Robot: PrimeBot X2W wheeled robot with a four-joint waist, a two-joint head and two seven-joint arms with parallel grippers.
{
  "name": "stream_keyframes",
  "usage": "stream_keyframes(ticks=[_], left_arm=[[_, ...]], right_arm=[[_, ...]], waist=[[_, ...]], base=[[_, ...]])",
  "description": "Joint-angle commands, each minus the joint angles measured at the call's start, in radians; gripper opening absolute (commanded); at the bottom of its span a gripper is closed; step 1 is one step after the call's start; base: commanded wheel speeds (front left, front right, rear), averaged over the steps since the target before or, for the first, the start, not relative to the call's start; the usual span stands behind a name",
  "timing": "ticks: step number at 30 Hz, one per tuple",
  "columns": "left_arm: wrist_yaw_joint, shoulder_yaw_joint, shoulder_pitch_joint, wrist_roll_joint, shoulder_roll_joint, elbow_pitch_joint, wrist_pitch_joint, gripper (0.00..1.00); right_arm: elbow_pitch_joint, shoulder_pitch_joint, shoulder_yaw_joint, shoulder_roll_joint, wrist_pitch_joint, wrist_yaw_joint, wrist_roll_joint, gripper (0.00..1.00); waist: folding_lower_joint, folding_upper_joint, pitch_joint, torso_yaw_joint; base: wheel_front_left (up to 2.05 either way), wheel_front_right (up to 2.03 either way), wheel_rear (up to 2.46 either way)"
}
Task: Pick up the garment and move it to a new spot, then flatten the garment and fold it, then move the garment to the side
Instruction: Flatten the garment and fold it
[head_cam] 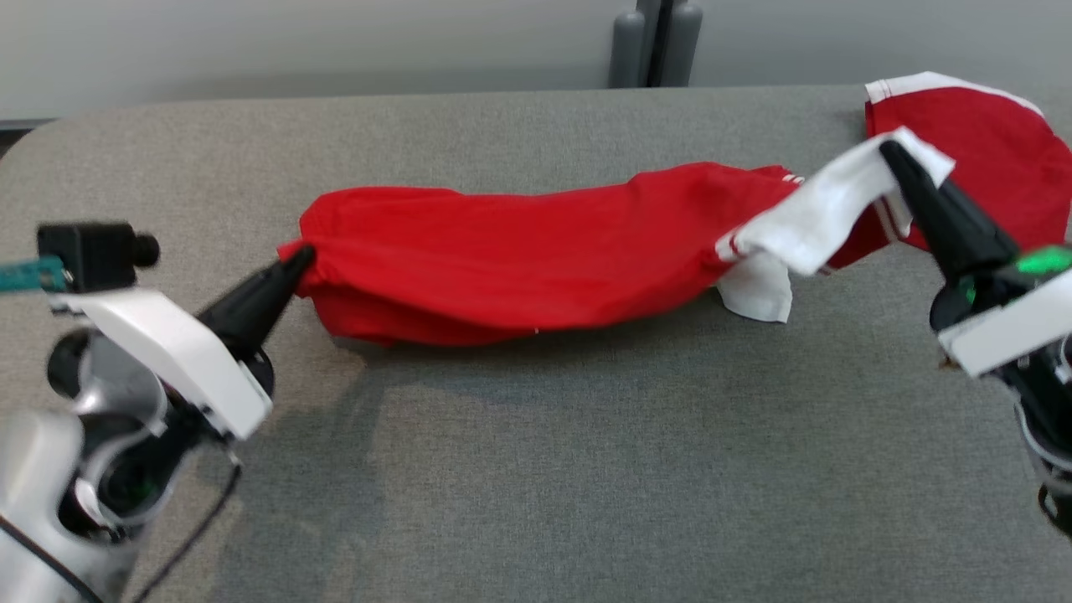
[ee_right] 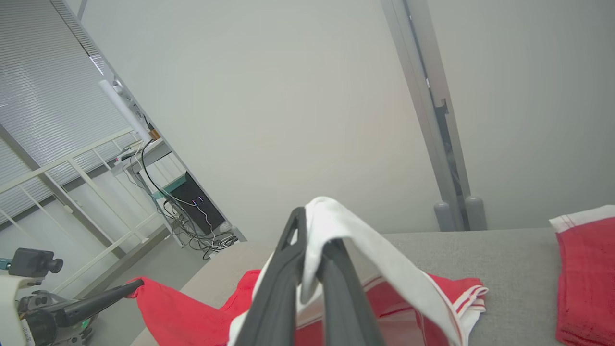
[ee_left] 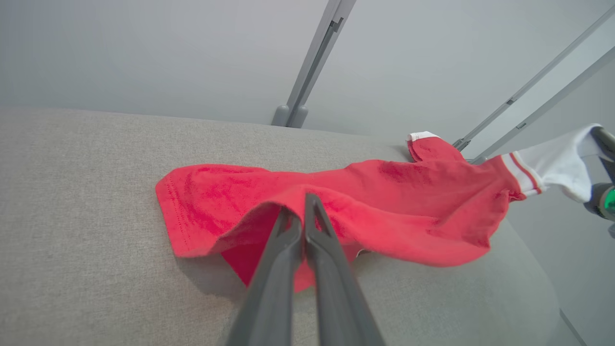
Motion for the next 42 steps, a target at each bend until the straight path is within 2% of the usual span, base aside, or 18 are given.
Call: stream_keyframes(ticks=[1, 6, 10, 12, 18, 23, 32, 36, 39, 42], left_arm=[[-0.016, 0.023, -0.073, -0.032, 0.015, 0.036, 0.033, 0.00], [-0.031, 0.050, -0.324, -0.109, 0.048, 0.166, 0.178, 0.00], [-0.028, 0.040, -0.520, -0.111, 0.063, 0.267, 0.261, 0.00], [-0.031, 0.036, -0.568, -0.108, 0.061, 0.292, 0.272, 0.00], [-0.044, 0.009, -0.840, -0.057, 0.043, 0.449, 0.299, 0.00], [-0.072, -0.003, -1.046, -0.007, 0.001, 0.564, 0.235, 0.00], [-0.131, -0.011, -1.322, 0.099, -0.069, 0.751, -0.027, 0.00], [-0.155, -0.020, -1.407, 0.126, -0.087, 0.830, -0.121, 0.00], [-0.168, -0.028, -1.436, 0.120, -0.104, 0.886, -0.157, 0.00], [-0.178, -0.050, -1.428, 0.107, -0.116, 0.929, -0.163, 0.00]], right_arm=[[0.019, -0.075, 0.013, -0.018, 0.009, 0.002, 0.009, 0.00], [0.100, -0.339, 0.071, -0.029, 0.027, 0.002, 0.049, 0.00], [0.178, -0.533, 0.110, -0.044, 0.028, 0.002, 0.071, 0.00], [0.199, -0.579, 0.115, -0.046, 0.023, 0.002, 0.076, 0.00], [0.313, -0.848, 0.144, -0.058, -0.028, 0.002, 0.105, 0.00], [0.404, -1.055, 0.194, -0.068, -0.079, 0.002, 0.083, 0.00], [0.601, -1.342, 0.249, -0.034, -0.303, 0.002, 0.032, 0.00], [0.654, -1.433, 0.263, -0.024, -0.389, 0.002, 0.022, 0.00], [0.671, -1.458, 0.284, -0.008, -0.401, 0.002, 0.049, 0.00], [0.668, -1.439, 0.350, -0.009, -0.402, 0.002, 0.067, 0.00]], waist=[[0.0000, 0.0000, 0.059, -0.009], [0.0000, 0.0000, 0.168, -0.022], [0.0000, 0.0000, 0.255, -0.022], [0.0000, 0.0000, 0.275, -0.021], [0.0000, 0.0000, 0.387, -0.010], [0.0000, 0.0000, 0.444, 0.004], [0.0000, 0.0000, 0.476, 0.014], [0.0000, 0.0000, 0.479, 0.018], [0.0000, 0.0000, 0.483, 0.021], [0.0000, 0.0000, 0.482, 0.019]], base=[[0.00, 0.00, 0.00], [0.00, 0.00, 0.00], [0.00, 0.00, 0.00], [0.00, 0.00, 0.00], [0.00, 0.00, 0.00], [0.00, 0.00, 0.00], [0.00, 0.00, 0.00], [0.00, 0.00, 0.00], [0.00, 0.00, 0.00], [0.00, 0.00, 0.00]])
